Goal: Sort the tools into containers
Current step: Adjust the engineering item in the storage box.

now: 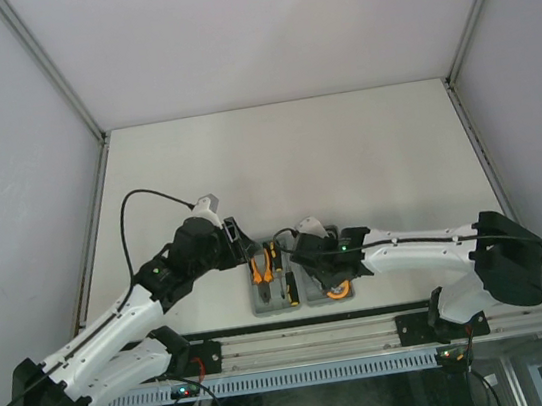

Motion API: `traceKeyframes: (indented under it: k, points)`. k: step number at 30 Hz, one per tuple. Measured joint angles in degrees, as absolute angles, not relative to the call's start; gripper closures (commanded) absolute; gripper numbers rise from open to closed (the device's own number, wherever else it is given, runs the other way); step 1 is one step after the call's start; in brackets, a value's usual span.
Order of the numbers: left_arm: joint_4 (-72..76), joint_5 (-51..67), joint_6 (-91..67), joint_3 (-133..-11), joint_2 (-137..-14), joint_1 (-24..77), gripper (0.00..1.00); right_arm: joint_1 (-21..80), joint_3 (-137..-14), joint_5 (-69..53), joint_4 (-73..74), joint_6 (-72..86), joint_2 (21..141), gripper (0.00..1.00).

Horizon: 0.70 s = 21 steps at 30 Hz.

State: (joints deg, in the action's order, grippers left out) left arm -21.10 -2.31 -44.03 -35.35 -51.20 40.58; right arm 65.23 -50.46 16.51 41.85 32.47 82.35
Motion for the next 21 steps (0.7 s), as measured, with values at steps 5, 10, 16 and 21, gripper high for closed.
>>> traceKeyframes:
  k: [5, 10, 16, 21]
  points:
    - [-21.1, -2.4, -44.0, -35.3, -50.7, 40.5, 0.42, 65.4, -50.5, 17.3, 41.9, 32.6, 80.8, 0.42]
    - [-21.1, -2.3, -44.0, -34.5, -50.6, 40.4, 0.42, 65.8, -51.4, 19.3, 41.7, 33.5, 80.3, 0.42]
    - [-21.1, -2.3, -44.0, -34.5, -50.8, 40.3, 0.42, 67.1, -51.4, 21.6, 41.7, 33.6, 83.3, 0.46]
    - [-21.1, -2.3, -44.0, -34.5, -50.8, 40.3, 0.42, 67.7, -51.4, 21.8, 41.8, 31.6, 84.6, 0.49]
